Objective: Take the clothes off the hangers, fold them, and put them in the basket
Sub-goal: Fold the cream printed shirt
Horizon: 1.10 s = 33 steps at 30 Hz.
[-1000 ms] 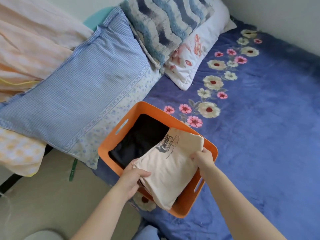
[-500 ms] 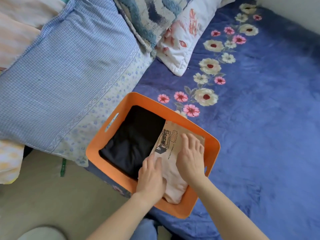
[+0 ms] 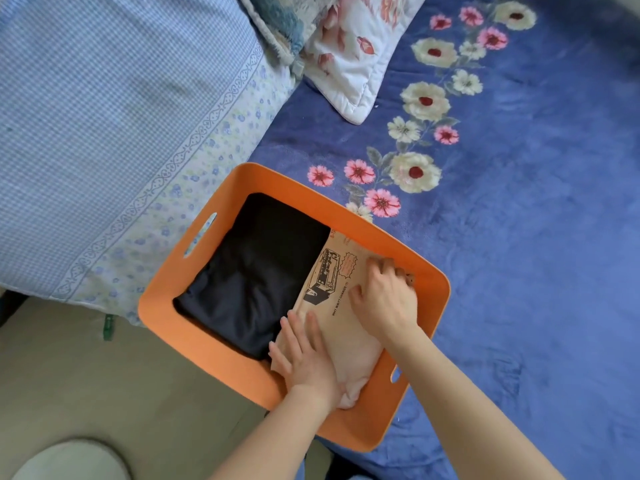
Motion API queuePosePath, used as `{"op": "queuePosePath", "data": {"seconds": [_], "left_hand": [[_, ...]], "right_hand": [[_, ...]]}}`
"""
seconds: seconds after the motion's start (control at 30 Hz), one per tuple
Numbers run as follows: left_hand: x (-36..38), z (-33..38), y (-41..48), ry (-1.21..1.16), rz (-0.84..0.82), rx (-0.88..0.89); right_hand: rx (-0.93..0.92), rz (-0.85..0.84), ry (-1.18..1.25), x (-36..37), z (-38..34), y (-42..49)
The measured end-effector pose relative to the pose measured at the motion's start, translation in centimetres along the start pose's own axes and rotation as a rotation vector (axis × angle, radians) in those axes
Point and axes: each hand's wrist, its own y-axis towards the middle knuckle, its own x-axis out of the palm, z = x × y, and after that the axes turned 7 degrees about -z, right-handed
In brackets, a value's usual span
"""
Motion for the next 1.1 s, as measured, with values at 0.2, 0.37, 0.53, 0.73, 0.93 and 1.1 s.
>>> {"op": "queuePosePath", "data": {"seconds": [0.2, 0.37, 0.53, 0.73, 0.93, 1.1], "left_hand": [[1.8, 0.3, 0.3, 0.005, -0.011, 0.038], [1.7, 0.5, 0.8, 0.058, -0.016, -0.001], [1.0, 0.0, 1.0, 0.079, -0.107, 0.036], [-3.0, -1.9, -0.7, -0.030, -0.129, 0.158], [-5.3, 0.6, -6.3, 0.008, 0.105, 0.284], [-1.4, 8.5, -13.3, 0.134, 0.360, 0.480]], "right_hand": [[-0.021, -0.039, 0.041, 0.1, 1.1, -0.3], [-0.040, -0.219, 0.042, 0.0, 1.6, 0.7], [-0.086, -0.451, 0.096, -1.0, 2.9, 0.5], [-0.199, -0.243, -0.057, -2.7, 3.3, -3.2], [-0.269, -0.056, -0.061, -4.8, 7.7, -10.7], [-0.070, -0.005, -0.010, -6.6, 16.5, -21.4]]}}
